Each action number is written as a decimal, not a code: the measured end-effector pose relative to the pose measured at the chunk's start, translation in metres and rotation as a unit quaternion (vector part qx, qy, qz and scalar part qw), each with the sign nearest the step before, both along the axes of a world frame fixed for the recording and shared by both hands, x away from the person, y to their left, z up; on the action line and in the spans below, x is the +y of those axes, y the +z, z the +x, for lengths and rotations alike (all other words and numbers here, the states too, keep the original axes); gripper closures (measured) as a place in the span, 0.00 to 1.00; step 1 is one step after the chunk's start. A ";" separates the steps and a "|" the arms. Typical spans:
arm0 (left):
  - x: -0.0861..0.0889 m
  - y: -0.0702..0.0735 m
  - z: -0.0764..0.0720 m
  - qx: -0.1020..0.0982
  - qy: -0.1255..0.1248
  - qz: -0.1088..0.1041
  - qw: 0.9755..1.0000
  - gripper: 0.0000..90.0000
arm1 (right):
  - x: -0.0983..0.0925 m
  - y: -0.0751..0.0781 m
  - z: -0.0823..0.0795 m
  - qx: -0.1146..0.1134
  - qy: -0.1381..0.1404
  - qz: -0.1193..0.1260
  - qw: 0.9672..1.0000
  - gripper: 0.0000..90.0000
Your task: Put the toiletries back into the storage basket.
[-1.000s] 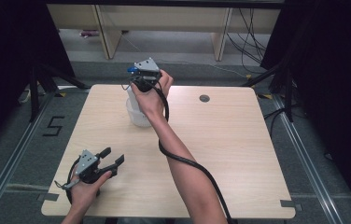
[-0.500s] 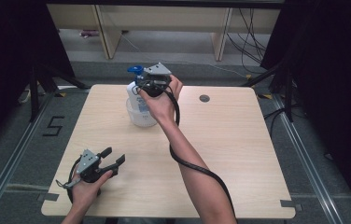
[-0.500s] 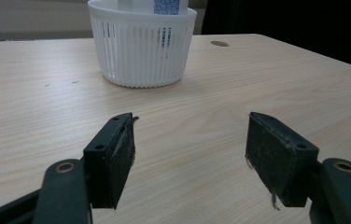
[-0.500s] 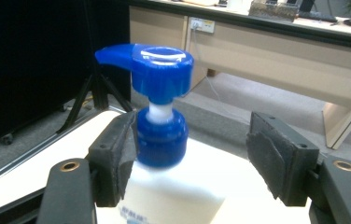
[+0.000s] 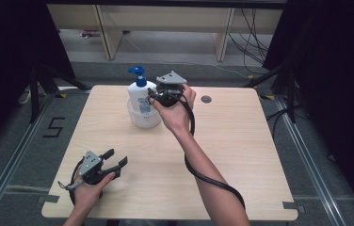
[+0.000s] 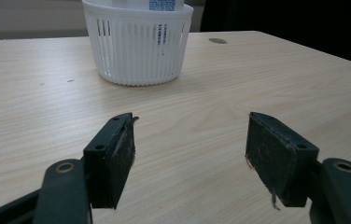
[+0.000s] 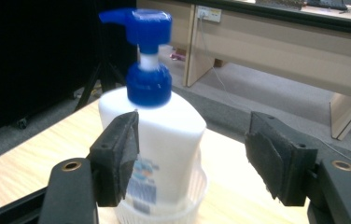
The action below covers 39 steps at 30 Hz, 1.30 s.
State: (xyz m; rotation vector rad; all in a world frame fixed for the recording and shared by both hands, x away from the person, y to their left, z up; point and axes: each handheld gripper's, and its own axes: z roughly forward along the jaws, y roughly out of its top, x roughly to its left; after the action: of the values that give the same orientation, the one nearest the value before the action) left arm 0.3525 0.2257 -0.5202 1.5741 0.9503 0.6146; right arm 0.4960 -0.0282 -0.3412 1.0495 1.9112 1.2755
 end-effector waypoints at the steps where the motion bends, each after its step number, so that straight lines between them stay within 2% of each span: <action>1: 0.000 0.000 0.000 -0.001 0.000 0.000 1.000 0.36 | -0.003 -0.001 -0.002 -0.002 0.002 0.002 1.000 0.40; 3: 0.000 0.000 0.000 0.000 0.001 0.001 1.000 0.36 | -0.009 -0.003 -0.007 0.005 0.002 -0.002 1.000 0.40; 4: 0.000 0.000 -0.003 0.011 0.010 0.002 1.000 0.36 | -0.011 -0.004 -0.009 0.001 0.003 0.002 1.000 0.40; 5: 0.000 0.001 -0.003 0.012 0.010 0.004 1.000 0.36 | -0.020 -0.006 -0.014 0.002 0.004 -0.010 1.000 0.40; 7: 0.000 0.001 -0.003 0.012 0.011 0.003 1.000 0.36 | -0.021 -0.006 -0.016 0.009 0.005 -0.004 1.000 0.40; 8: 0.000 0.001 -0.003 0.013 0.012 0.003 1.000 0.36 | -0.028 -0.008 -0.022 0.006 0.002 -0.002 1.000 0.41; 10: 0.000 0.000 -0.003 0.009 0.008 0.003 1.000 0.36 | -0.032 -0.009 -0.026 0.006 0.001 0.000 1.000 0.41; 11: 0.000 0.000 -0.001 0.000 0.001 0.001 1.000 0.36 | -0.032 -0.009 -0.026 0.006 0.001 0.000 1.000 0.41; 12: -0.001 0.000 -0.004 0.015 0.012 0.002 1.000 0.36 | -0.035 -0.009 -0.027 0.002 0.004 -0.005 1.000 0.41; 15: -0.001 0.000 -0.003 0.013 0.011 0.003 1.000 0.36 | -0.047 -0.014 -0.035 0.012 0.002 0.002 1.000 0.40; 16: 0.000 0.000 -0.002 0.002 0.005 0.002 1.000 0.36 | -0.051 -0.016 -0.036 0.006 0.009 -0.002 1.000 0.40; 17: 0.000 0.000 -0.002 0.002 0.005 0.002 1.000 0.36 | -0.051 -0.016 -0.036 0.006 0.009 -0.002 1.000 0.40; 18: 0.000 0.000 -0.004 0.013 0.014 0.003 1.000 0.36 | -0.053 -0.018 -0.038 0.010 0.007 0.005 1.000 0.40; 19: 0.000 0.000 -0.004 0.013 0.015 0.003 1.000 0.36 | -0.058 -0.021 -0.041 0.010 0.005 0.002 1.000 0.40; 20: 0.000 0.000 -0.004 0.013 0.016 0.002 1.000 0.36 | -0.066 -0.025 -0.046 0.018 0.001 0.008 1.000 0.40; 21: 0.001 0.000 -0.004 0.013 0.015 0.003 1.000 0.36 | -0.066 -0.025 -0.046 0.018 0.001 0.008 1.000 0.40; 22: 0.001 0.000 -0.004 0.013 0.016 0.004 1.000 0.36 | -0.071 -0.028 -0.047 0.007 0.003 0.002 1.000 0.40; 23: 0.001 0.000 -0.004 0.012 0.015 0.004 1.000 0.36 | -0.074 -0.030 -0.049 0.014 0.003 -0.001 1.000 0.40; 24: 0.001 0.000 -0.004 0.012 0.016 0.004 1.000 0.36 | -0.078 -0.033 -0.052 0.016 -0.001 0.008 1.000 0.40; 25: 0.001 0.000 -0.004 0.013 0.016 0.003 1.000 0.36 | -0.082 -0.036 -0.053 0.012 -0.001 0.006 1.000 0.40; 27: 0.001 0.000 -0.005 0.013 0.017 0.004 1.000 0.36 | -0.090 -0.042 -0.057 0.017 0.005 0.004 1.000 0.40; 29: 0.001 0.000 -0.005 0.013 0.017 0.005 1.000 0.36 | -0.100 -0.049 -0.063 0.017 -0.005 -0.002 1.000 0.40; 30: 0.001 0.000 -0.005 0.013 0.017 0.005 1.000 0.36 | -0.107 -0.054 -0.067 0.025 -0.007 0.005 1.000 0.40; 33: 0.001 0.000 -0.005 0.013 0.018 0.006 1.000 0.36 | -0.117 -0.060 -0.071 0.029 -0.010 0.002 1.000 0.40; 35: 0.000 -0.001 -0.003 0.002 0.009 0.005 1.000 0.36 | -0.126 -0.067 -0.077 0.035 -0.016 0.000 0.999 0.40; 37: 0.001 -0.001 -0.003 0.000 0.009 0.007 1.000 0.36 | -0.133 -0.074 -0.081 0.039 -0.022 0.006 0.999 0.40; 39: 0.001 -0.001 -0.003 0.002 0.011 0.008 1.000 0.36 | -0.142 -0.081 -0.086 0.037 -0.029 0.001 0.999 0.40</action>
State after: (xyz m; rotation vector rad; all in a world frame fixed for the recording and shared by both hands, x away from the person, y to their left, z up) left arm 0.3494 0.2267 -0.5211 1.5808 0.9704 0.6353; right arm 0.4101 -0.1706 -0.4220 1.1590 1.9191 1.2218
